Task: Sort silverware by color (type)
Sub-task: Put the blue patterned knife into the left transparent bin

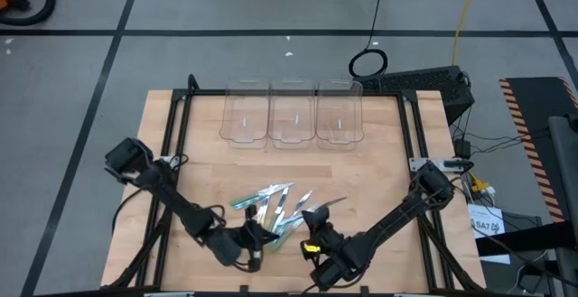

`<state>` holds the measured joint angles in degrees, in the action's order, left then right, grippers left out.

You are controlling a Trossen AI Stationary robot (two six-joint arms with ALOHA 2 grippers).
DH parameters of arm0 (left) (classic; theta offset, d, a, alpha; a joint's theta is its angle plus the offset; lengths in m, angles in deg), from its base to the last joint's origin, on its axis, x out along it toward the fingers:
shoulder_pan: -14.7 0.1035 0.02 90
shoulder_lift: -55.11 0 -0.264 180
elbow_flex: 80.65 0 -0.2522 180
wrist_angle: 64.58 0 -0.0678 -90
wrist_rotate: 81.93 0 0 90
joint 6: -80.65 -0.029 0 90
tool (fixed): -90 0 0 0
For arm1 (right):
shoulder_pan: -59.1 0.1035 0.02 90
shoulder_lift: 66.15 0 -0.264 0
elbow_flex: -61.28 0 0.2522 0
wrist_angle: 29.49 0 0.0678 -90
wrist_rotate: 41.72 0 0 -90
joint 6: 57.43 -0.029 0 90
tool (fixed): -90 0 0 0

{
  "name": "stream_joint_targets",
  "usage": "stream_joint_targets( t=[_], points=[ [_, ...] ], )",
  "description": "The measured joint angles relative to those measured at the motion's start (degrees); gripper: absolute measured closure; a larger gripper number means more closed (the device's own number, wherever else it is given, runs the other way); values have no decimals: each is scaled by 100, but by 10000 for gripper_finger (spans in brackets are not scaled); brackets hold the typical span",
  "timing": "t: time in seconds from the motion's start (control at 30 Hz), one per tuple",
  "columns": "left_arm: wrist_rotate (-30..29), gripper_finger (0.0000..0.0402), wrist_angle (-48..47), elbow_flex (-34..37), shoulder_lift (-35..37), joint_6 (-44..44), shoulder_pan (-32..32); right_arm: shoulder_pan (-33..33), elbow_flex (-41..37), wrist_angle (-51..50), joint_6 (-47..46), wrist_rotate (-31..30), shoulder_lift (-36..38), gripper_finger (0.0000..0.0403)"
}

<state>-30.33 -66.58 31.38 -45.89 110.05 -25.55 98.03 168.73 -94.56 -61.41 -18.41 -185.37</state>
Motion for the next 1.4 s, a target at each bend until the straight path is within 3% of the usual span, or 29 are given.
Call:
stream_joint_targets(
  t=[0.17,0.27,0.6,1.4],
  points=[
    [-765,320,-1786,-881,-182,623,0,165,0,-317,-172,-405,0,367],
    [-1162,288,-2168,-1244,-252,827,2,217,0,-377,-245,-649,0,367],
    [-1494,253,-1926,-1472,-255,737,-61,250,-1,-580,-523,-868,-2,367],
    [-1803,252,-1323,-1474,-257,993,150,246,-2,-530,-886,-1319,-2,367]
  ],
)
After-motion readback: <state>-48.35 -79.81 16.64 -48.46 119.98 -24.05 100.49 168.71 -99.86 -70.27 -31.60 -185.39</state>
